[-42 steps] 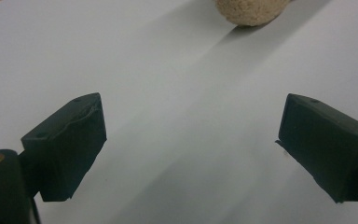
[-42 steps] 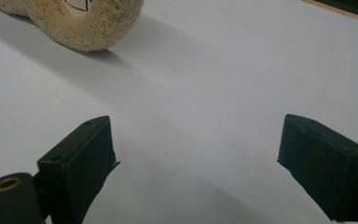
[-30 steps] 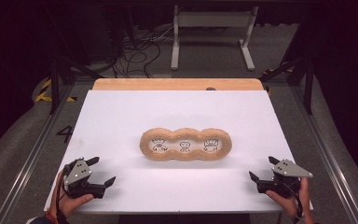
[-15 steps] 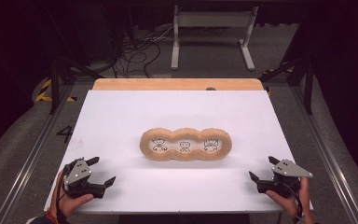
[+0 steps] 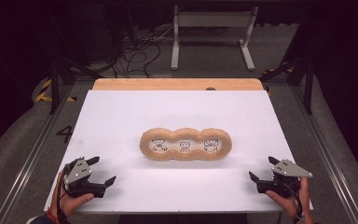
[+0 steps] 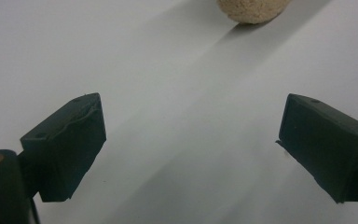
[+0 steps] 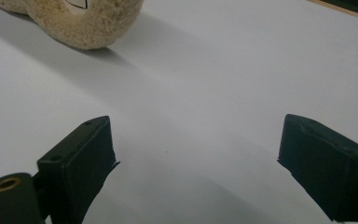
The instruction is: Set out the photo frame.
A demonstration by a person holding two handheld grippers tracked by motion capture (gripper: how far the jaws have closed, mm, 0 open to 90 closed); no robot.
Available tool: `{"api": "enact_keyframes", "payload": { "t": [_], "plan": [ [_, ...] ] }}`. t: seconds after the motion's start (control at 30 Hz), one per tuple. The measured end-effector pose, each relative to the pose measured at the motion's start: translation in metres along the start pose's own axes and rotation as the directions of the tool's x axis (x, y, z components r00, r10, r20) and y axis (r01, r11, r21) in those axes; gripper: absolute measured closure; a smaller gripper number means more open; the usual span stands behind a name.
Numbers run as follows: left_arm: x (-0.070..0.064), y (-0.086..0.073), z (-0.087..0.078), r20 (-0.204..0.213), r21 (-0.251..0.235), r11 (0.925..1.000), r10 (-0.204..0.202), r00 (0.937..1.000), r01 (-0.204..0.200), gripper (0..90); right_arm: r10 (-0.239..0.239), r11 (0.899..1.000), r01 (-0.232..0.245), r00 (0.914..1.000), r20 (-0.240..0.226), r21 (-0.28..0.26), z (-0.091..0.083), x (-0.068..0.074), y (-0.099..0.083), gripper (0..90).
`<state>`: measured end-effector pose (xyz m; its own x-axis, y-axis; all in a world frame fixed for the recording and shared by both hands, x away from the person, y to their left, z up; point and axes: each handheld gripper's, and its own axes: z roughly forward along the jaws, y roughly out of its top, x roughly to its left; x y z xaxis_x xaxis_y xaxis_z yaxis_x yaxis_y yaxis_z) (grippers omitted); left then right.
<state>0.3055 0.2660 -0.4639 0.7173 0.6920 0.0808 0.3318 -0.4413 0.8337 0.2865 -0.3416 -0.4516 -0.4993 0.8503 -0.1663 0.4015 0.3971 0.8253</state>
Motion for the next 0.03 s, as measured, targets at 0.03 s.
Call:
{"api": "enact_keyframes", "payload": {
  "t": [0.03],
  "plan": [
    [0.0001,0.0001,0.0001,0.000,-0.001,1.0000,-0.001,1.0000,0.001,7.8,0.000,1.000,0.000,1.0000,-0.001,0.001,0.0001,-0.0001,-0.0002,10.1]
  ]
}}
